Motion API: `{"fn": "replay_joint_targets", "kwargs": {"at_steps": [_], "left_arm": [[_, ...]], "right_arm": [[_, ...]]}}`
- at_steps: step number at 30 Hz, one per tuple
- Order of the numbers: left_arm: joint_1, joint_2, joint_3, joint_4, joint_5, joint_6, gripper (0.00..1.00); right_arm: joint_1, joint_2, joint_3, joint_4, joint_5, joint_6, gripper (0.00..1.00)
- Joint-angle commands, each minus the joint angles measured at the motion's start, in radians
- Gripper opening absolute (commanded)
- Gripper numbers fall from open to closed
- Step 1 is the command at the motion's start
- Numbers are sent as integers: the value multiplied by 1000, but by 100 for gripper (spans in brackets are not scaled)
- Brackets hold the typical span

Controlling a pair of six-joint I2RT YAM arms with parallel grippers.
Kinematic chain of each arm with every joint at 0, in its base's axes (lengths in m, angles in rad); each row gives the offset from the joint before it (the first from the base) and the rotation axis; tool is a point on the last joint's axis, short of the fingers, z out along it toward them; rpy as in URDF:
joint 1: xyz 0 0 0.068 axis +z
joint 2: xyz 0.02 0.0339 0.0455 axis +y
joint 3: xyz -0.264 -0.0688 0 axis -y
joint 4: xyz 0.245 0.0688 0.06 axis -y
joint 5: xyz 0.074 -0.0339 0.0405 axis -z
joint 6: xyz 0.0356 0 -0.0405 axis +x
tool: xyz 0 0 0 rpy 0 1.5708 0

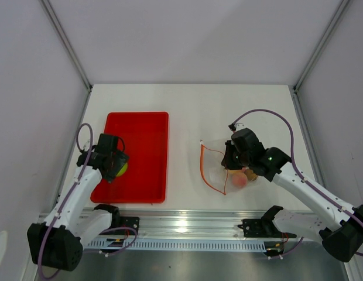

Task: Place the food in the zip-top bag and seal the zipper
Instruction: Pick up the fake fruit from the bin, then place the fake fruit in the zipper food storage bag.

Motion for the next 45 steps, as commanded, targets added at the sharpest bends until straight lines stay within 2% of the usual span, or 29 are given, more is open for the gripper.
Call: {"fn": "replay_joint_targets", "kwargs": {"at_steps": [1,6,7,9,12,14,15,19,22,28,35,41,45], "left_arm": [[-20,-76,51,95,77,102,1],[-45,-179,48,209,186,247,1],[-48,-197,26,273,218,275,0],[-50,-231,3,362,380,365,1],[-57,-299,-55,522,558,421,1],[-70,-328,-89,585,623,427,0],[-71,-331,-104,675,717,436,1],[-108,-313,-153,884,900,429,1],[-216,-293,-175,1014,935,426,1],[-398,-169,-115,1050,892,469,0],[-533,-23,-88,1166,904,435,1],[-654,121,-43,1208,895,421,0],[-695,215,-14,1216,869,395,1]], "right_arm": [[-1,-7,6,22,-8,4,0],[2,-9,6,20,-8,11,0],[2,-7,8,22,-7,11,0],[4,-7,6,23,-8,14,0],[8,-4,6,26,-8,18,0],[11,-3,6,26,-8,20,0],[13,-3,5,26,-7,21,0],[19,2,8,28,-7,23,0],[22,5,10,28,-4,23,0],[28,10,13,28,-1,29,0],[28,13,26,17,10,24,0],[31,14,34,17,9,24,0],[33,5,42,6,13,24,0]]}}
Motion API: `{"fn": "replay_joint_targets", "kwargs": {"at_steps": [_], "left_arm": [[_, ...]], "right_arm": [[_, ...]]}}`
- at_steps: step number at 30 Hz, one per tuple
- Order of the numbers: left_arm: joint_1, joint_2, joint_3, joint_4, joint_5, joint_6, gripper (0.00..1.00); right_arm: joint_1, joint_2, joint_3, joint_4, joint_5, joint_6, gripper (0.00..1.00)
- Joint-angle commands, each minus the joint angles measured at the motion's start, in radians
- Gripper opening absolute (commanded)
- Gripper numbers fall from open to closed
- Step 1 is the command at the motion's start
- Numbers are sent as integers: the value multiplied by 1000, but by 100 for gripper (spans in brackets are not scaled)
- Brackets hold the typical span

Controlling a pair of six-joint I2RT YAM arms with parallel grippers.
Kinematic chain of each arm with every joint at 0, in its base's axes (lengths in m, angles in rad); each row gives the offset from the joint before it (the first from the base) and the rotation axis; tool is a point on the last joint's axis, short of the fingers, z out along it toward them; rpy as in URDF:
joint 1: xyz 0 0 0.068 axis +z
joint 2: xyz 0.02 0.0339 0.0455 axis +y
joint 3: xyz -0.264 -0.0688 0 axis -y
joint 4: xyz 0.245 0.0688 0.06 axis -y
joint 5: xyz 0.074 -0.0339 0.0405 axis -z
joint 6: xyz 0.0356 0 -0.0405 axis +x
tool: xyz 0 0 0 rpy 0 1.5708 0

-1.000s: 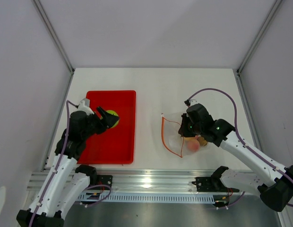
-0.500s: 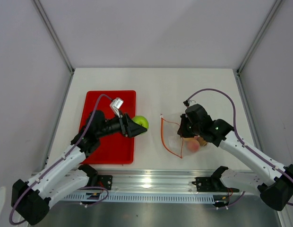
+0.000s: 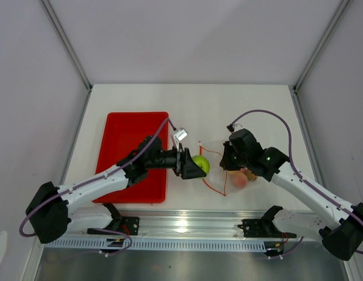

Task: Place the food in the zip-top bag and seal the zipper
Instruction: Place the fake fruit in the zipper food storage bag.

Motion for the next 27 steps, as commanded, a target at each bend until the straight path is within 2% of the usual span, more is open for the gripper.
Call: {"fn": "replay_joint_targets", "kwargs": {"at_steps": [1,11,17,18,20,21,25,27], "left_arm": [[-31,69,64,47,-27,-28,0],[-68,227,152,-18,-103,-33,2],[-72,267,179,-44,-126,-27,19],[-74,268,184,-58,-134,-25,28],[-74,270,182,-68,-145,-27,35],[-74,270,182,-73,-155,-28,45],[-77,267,176,-104,-175,-27,61],[-77,264,175,-108,-177,-27,83]], "right_arm": [[7,-11,43,1,19,2,0],[7,-28,46,-12,27,3,0],[7,-37,46,-21,36,2,0],[7,-38,46,-22,38,0,0],[7,-41,44,-26,39,0,0],[7,-43,43,-24,41,0,0],[7,-44,43,-24,38,3,0],[7,-44,44,-22,36,3,0]]}}
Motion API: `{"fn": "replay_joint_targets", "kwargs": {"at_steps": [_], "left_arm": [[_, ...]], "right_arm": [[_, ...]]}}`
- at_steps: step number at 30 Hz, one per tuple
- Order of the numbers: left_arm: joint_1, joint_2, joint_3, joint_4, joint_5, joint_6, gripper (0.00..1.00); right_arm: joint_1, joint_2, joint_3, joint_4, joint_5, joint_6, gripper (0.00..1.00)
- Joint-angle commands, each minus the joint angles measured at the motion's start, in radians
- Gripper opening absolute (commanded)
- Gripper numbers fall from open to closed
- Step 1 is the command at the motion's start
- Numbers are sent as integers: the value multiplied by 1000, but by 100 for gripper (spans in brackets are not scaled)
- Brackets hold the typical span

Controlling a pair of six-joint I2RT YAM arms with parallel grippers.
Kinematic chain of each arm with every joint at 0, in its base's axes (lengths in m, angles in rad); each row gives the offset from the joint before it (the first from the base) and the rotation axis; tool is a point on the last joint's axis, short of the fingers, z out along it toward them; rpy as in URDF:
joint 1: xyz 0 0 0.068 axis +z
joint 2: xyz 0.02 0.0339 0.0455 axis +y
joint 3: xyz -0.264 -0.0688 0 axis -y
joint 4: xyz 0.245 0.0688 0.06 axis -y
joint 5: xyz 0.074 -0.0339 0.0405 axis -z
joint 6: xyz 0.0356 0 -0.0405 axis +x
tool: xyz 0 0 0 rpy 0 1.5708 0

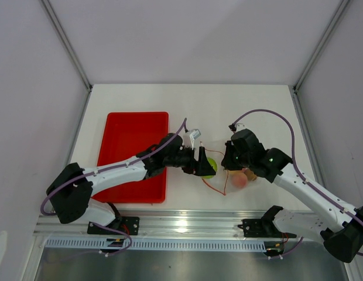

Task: Place the food in the zip-top bag and seal the zipper
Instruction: Place the fake fruit in the zipper food storage bag.

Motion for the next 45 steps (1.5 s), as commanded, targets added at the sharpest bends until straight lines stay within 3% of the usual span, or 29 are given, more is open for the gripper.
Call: {"fn": "replay_joint_targets", "kwargs": {"at_steps": [1,4,13,26,37,45], "left_arm": [[-9,-6,30,-7,-29,7,87],[-12,-13,28,-5,-38,8,100],[-20,-59,30,-39,-83,14,99],[-26,-274,-79,-168,-254,11,99],[-26,-153,-171,-71,-291,-59,86],[-26,-3,-108,122,-176,-53,76]], "right_arm": [[6,-20,39,-10,15,5,0],[6,-20,42,-7,12,5,0],[6,-23,45,-16,17,6,0],[6,-19,48,-7,0,-3,0],[6,-18,66,-34,0,-17,0],[6,-26,68,-41,-12,-15,0]]}}
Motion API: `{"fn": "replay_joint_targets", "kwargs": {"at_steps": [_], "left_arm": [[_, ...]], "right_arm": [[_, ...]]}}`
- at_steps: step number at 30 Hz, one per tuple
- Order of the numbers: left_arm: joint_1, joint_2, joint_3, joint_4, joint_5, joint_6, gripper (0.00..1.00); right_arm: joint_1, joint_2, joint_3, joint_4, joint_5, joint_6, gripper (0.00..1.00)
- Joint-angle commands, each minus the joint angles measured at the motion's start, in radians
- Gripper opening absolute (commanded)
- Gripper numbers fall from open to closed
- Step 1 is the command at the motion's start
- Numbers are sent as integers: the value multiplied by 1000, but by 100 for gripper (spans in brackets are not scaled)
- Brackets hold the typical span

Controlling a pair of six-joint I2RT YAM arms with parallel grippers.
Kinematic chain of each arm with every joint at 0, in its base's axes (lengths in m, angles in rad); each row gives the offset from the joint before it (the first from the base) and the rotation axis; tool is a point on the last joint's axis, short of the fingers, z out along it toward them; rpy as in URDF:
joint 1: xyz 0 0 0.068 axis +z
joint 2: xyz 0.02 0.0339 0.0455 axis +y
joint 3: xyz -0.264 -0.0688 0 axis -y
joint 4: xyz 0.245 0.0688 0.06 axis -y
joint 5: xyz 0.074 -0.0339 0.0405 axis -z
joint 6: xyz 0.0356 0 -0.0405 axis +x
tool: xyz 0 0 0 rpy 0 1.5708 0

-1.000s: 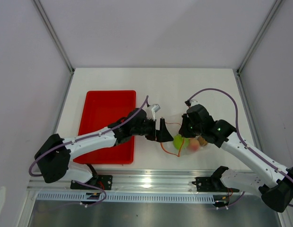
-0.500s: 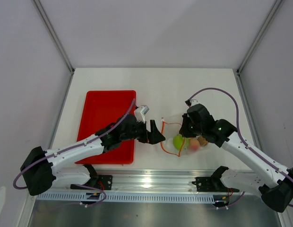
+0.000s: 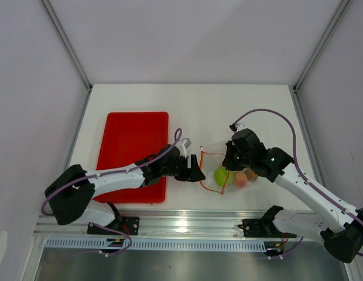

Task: Place the food in the zip-top bag and seal the zipper
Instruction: Place the fake fruit in the zipper food storage bag, then adjust the zipper food storage bag at the center of the board.

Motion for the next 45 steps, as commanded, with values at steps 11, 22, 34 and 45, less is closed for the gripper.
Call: {"fn": "replay_joint_targets", "kwargs": {"at_steps": [11,22,34,45], "left_arm": [[-7,162,150,197,173,-35,23],[-7,-5,382,-157,219,210,1],[-7,-74,510,-360,392,405,1],[-7,-134,381,-274,385,416,1]], "right_arm": [[5,-64,49,-40,-12,-4,0],[20,-89,95,-141,-117,26,0],[238,-67,161,-28,-106,194,0],[246,-101,112,55,-18,298,0]]}}
